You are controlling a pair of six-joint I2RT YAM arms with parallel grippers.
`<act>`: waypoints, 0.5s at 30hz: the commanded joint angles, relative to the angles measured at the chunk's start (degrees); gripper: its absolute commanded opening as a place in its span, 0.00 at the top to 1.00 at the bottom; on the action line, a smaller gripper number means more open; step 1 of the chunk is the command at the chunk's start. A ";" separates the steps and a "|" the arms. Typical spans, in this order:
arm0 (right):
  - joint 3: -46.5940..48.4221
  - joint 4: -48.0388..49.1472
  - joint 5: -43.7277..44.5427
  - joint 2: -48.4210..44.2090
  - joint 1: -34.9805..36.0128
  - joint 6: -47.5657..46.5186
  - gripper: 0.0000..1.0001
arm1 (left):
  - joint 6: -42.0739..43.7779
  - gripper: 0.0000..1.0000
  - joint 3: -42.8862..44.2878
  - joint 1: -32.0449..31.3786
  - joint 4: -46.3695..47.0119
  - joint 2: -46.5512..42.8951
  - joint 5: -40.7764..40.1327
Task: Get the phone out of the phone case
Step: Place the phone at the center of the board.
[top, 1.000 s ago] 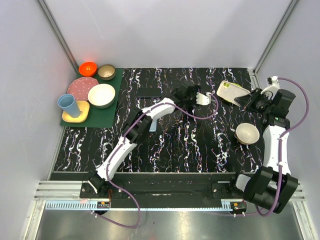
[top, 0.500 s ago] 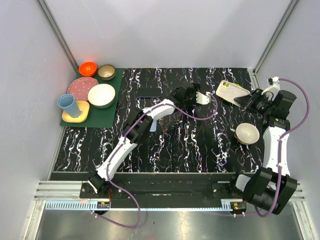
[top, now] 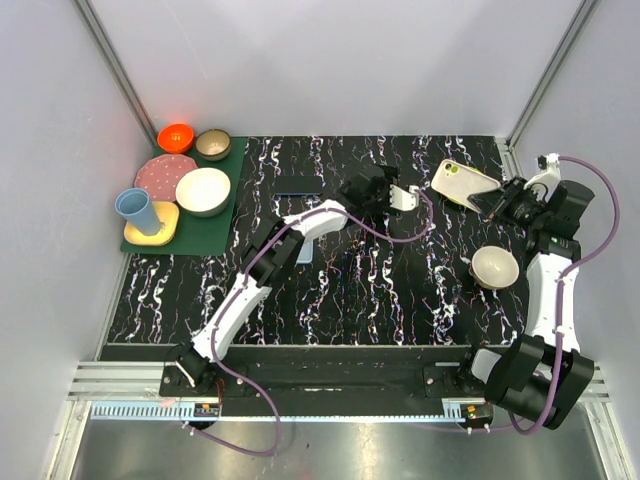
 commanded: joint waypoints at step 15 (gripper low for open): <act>-0.19 3.26 -3.34 -1.88 -0.60 1.40 1.00 | 0.01 0.01 -5.51 2.80 -8.53 -9.43 -4.39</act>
